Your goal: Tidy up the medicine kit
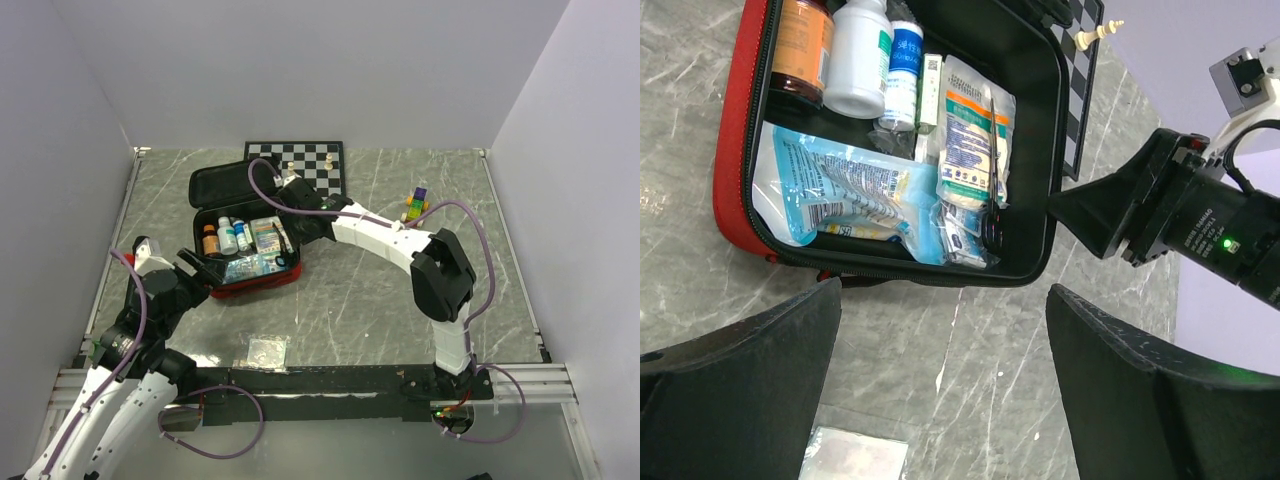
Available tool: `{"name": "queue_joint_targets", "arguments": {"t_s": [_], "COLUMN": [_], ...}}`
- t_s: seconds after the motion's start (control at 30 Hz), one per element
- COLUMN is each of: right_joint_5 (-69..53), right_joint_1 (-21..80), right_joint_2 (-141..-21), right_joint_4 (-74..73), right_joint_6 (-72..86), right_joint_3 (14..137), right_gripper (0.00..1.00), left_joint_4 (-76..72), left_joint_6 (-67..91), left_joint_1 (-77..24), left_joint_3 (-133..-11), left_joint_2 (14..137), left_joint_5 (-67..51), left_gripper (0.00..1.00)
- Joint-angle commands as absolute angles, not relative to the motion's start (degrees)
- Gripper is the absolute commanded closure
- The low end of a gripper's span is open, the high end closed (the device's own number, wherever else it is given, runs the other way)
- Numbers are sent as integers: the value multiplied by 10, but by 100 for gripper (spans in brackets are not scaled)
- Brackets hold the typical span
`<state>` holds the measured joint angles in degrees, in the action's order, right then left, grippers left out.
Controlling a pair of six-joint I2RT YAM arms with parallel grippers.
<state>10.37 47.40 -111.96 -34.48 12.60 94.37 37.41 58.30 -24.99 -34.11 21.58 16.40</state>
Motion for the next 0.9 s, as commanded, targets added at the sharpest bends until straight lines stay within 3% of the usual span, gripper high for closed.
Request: {"name": "queue_joint_targets", "arguments": {"t_s": [0.0,0.33,0.7,0.87], "right_joint_5": [64,-22,25,38], "right_joint_1": [460,448,433,417], "right_joint_2": [-1133,-1127,-1084,-1051], "right_joint_4": [-325,-288,-304,-305], "right_joint_6": [135,164,143,120], "right_joint_3": [954,918,858,810], "right_gripper": [48,45,71,73], "left_joint_4": [365,359,354,353], "left_joint_6": [594,597,598,597], "left_joint_1": [-250,-250,-250,-250], "left_joint_3": [-358,-352,-348,-349], "left_joint_2": [214,219,218,226], "left_joint_5": [164,161,154,150], "left_gripper": [13,13,13,13]}}
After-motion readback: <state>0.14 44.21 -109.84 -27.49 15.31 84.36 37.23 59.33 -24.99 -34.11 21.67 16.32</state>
